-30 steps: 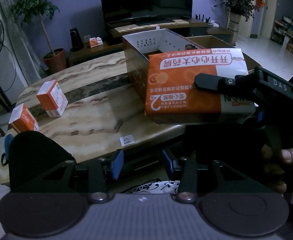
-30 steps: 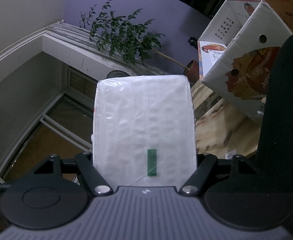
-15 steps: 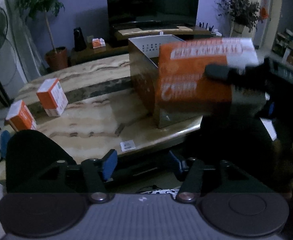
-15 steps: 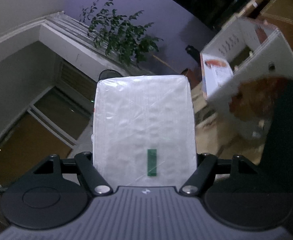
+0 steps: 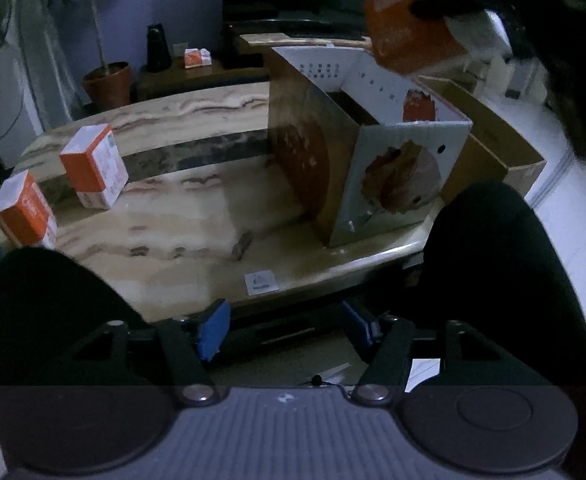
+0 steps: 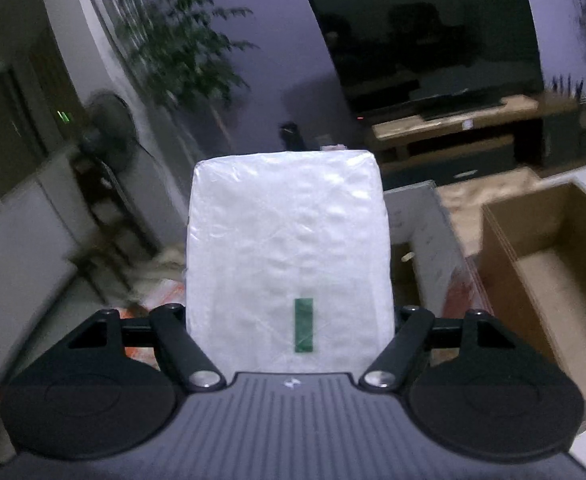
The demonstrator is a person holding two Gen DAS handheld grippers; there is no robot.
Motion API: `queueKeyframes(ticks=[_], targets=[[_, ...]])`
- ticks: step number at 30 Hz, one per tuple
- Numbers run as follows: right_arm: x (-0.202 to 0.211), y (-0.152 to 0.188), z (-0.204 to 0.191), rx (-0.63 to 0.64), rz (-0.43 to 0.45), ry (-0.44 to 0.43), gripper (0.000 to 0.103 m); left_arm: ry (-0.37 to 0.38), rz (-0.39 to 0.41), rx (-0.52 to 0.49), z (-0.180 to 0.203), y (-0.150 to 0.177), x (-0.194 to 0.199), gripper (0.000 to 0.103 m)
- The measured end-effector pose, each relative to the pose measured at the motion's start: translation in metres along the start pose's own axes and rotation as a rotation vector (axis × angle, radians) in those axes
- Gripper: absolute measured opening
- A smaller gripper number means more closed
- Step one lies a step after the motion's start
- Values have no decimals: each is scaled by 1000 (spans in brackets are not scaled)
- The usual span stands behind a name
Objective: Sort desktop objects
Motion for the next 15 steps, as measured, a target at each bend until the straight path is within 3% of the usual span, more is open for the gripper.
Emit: queueKeyframes(ticks=[2,8,15], targets=[[-19,-12,5,31,-32,33,75,1,14,-30,2,-3,-7,74],[-92,-32,30,56,-169,121,75,10,19,-122,11,-10,-34,74],[-161,-25,80,24,-312,238,75,51,-32,-99,1,-16,-71,74]])
Point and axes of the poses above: each gripper's, at about its wrist camera, not at the fingertips, and x roughly against the way its jaws point, z to its right, y to its underside, the point moved 8 cm from there along -x, roughly the way its jaws point, and after that the axes turned 4 degrees about -y, right-handed, at the moved point
